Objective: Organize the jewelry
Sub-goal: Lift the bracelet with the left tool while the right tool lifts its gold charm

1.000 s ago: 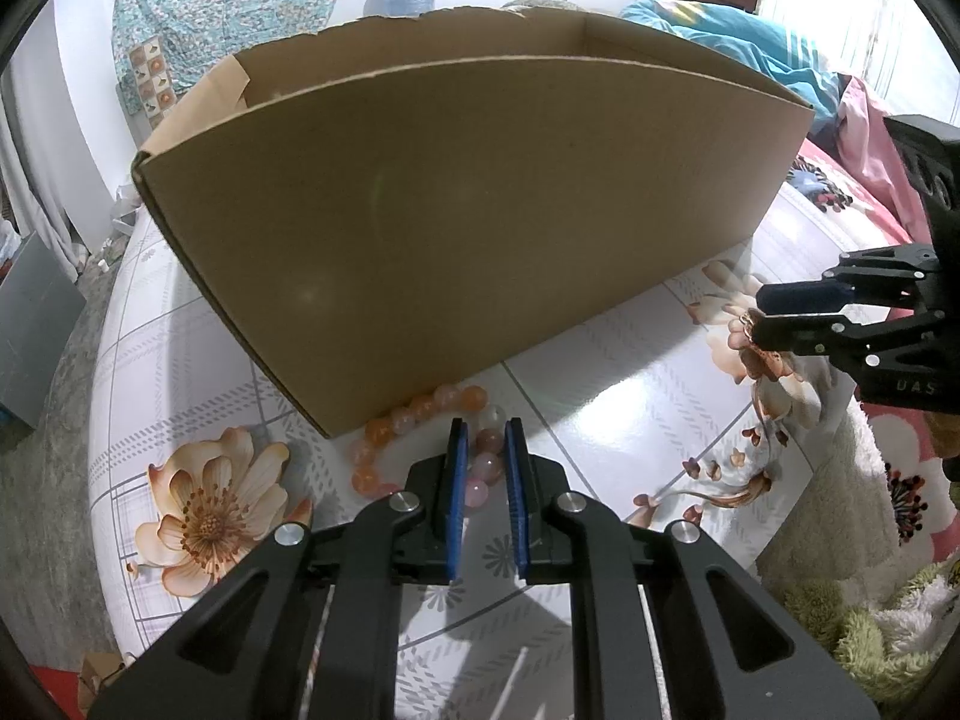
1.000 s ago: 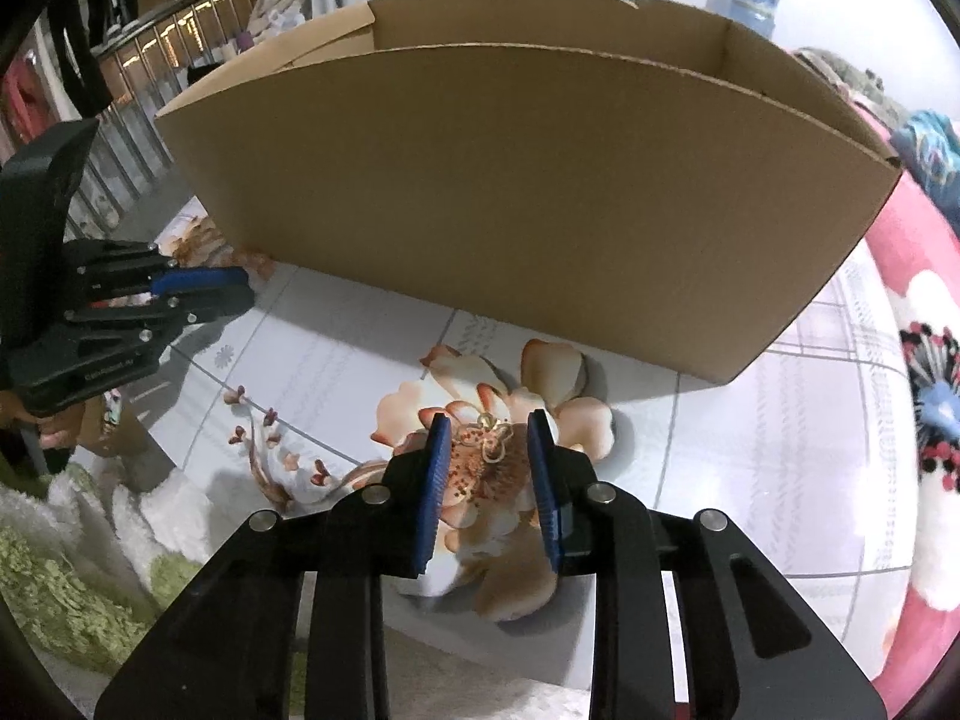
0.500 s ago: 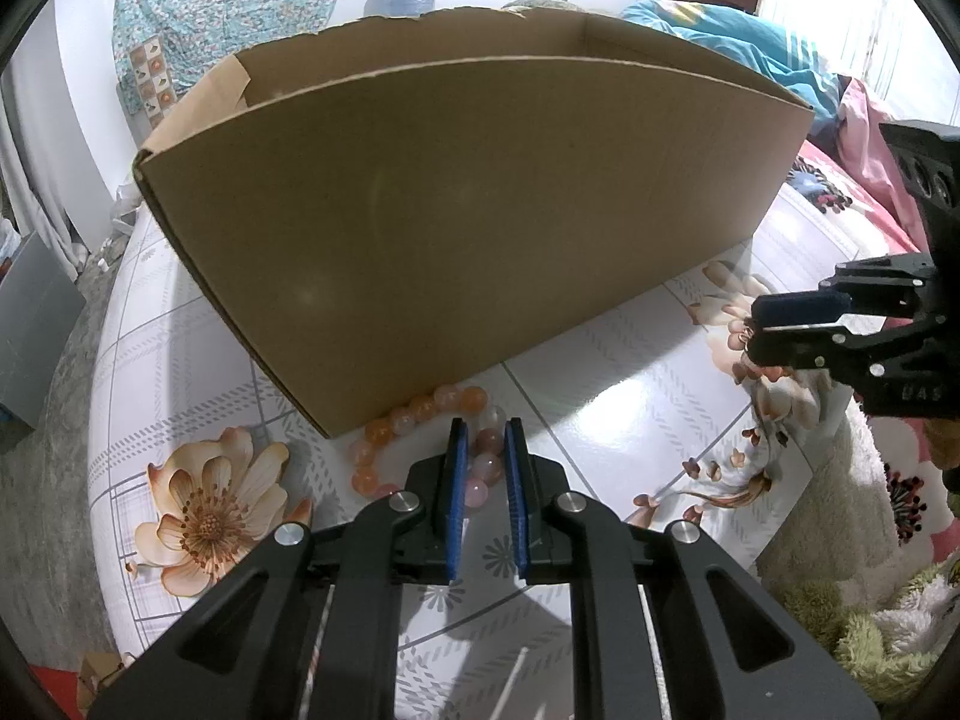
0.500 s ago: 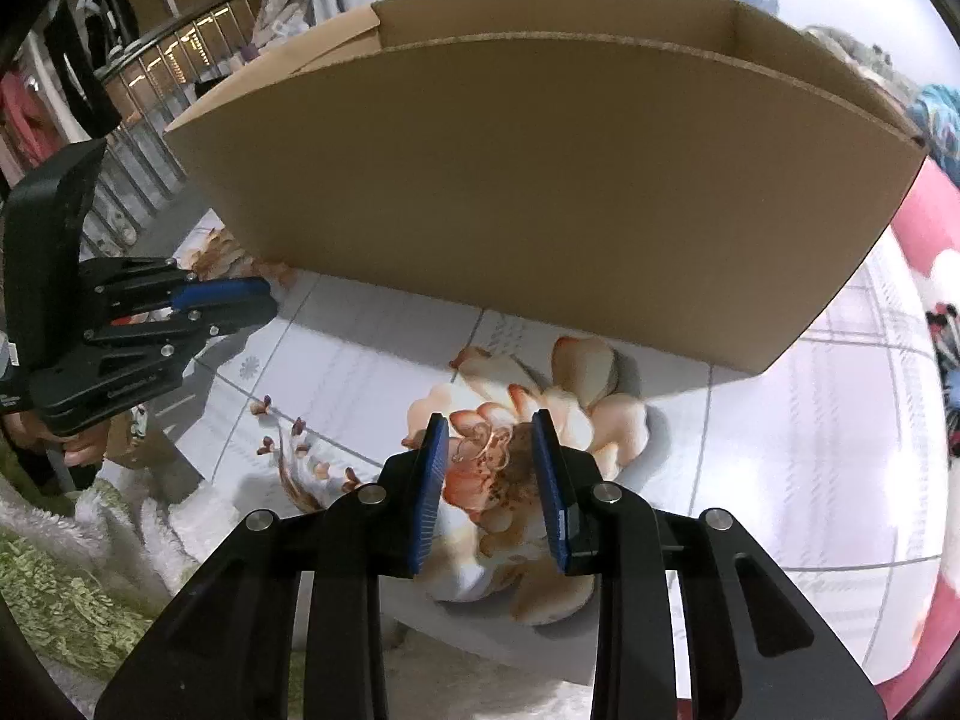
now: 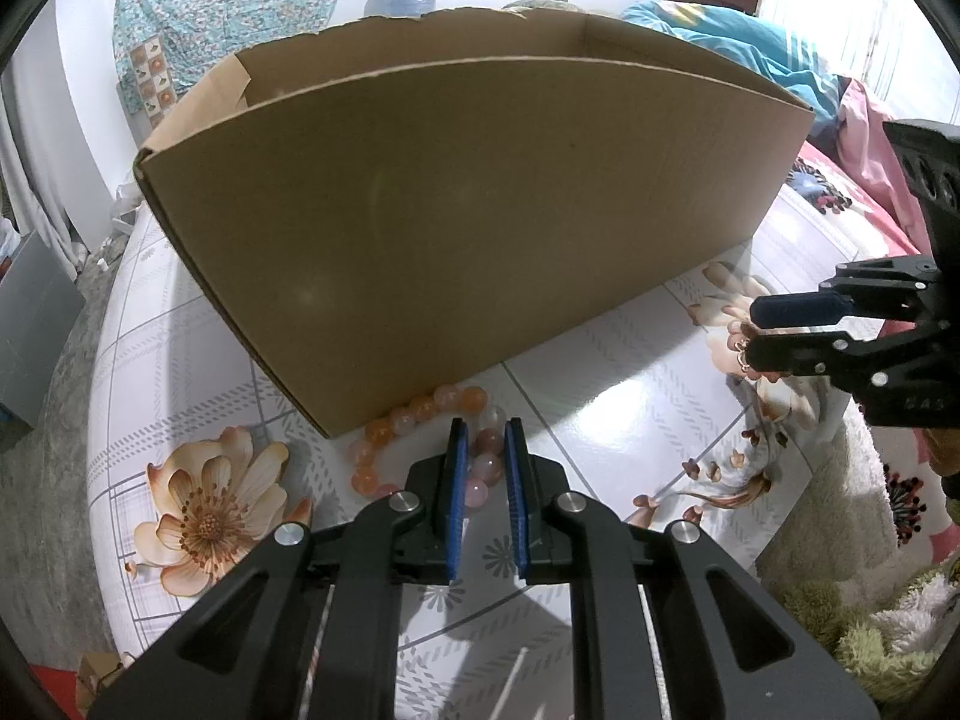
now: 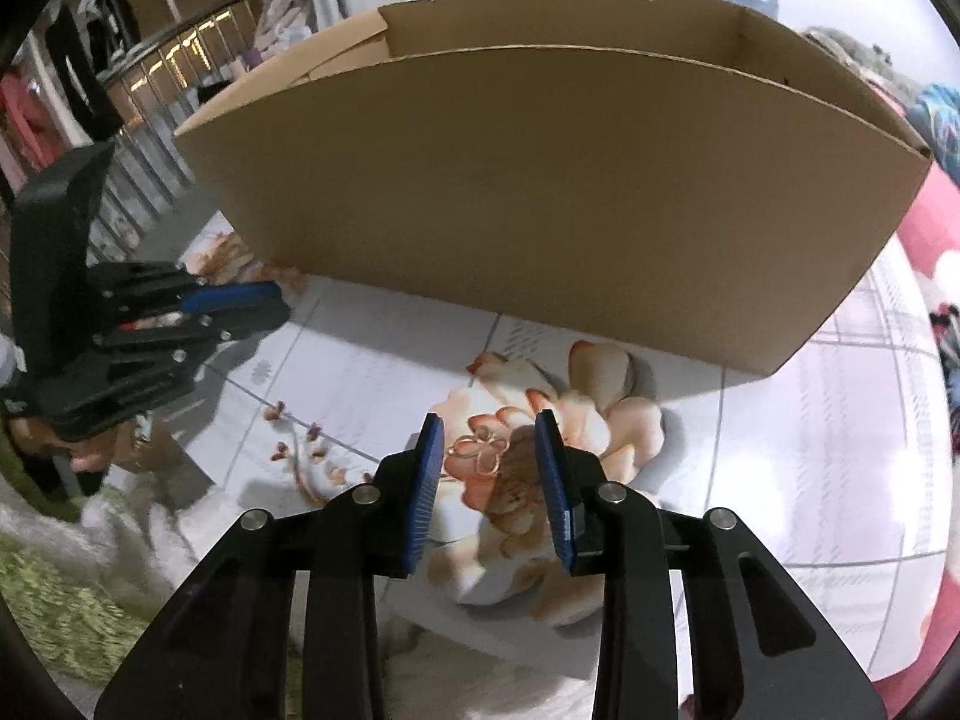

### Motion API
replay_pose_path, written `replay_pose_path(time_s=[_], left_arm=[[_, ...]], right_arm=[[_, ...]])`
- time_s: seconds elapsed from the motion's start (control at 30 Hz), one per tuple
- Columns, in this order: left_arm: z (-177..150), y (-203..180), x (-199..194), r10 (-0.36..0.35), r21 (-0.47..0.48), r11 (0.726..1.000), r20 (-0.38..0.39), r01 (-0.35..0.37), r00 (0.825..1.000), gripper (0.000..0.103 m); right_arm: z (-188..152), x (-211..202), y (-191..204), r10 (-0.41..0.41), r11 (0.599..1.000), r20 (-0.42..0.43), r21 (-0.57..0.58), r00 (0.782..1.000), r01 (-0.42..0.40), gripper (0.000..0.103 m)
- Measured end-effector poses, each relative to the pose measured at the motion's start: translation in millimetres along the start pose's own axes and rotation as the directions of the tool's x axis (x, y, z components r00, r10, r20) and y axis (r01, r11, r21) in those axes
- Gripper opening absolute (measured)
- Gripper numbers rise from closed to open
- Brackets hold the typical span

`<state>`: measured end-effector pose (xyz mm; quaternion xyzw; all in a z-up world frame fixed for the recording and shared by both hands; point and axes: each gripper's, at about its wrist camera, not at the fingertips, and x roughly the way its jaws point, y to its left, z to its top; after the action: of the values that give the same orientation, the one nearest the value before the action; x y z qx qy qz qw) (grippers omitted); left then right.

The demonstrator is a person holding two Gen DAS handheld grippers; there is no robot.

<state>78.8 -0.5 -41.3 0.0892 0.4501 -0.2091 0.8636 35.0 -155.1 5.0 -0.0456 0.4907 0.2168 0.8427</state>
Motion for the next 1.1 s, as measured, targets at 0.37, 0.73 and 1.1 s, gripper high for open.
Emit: replay_pose_path(time_s=[0.37, 0.73, 1.1], left_arm=[[0, 0, 0, -0.001, 0.001, 1.0, 0.002, 0.001, 1.0, 0.012], [0, 0, 0, -0.001, 0.002, 1.0, 0.003, 0.001, 1.0, 0.012], [0, 0, -9, 0.018, 0.011, 1.0, 0.04, -0.018, 0.999, 0.009]], right_arm=[[-3, 7, 25, -0.053, 0.99, 0.003, -0.133, 0.999, 0.053, 0.018], [-5, -1, 19, -0.028, 0.995, 0.013, -0.098, 1.0, 0.029, 0.018], [2, -31, 12, 0.017, 0.999, 0.092, -0.051, 0.996, -0.013, 0.018]])
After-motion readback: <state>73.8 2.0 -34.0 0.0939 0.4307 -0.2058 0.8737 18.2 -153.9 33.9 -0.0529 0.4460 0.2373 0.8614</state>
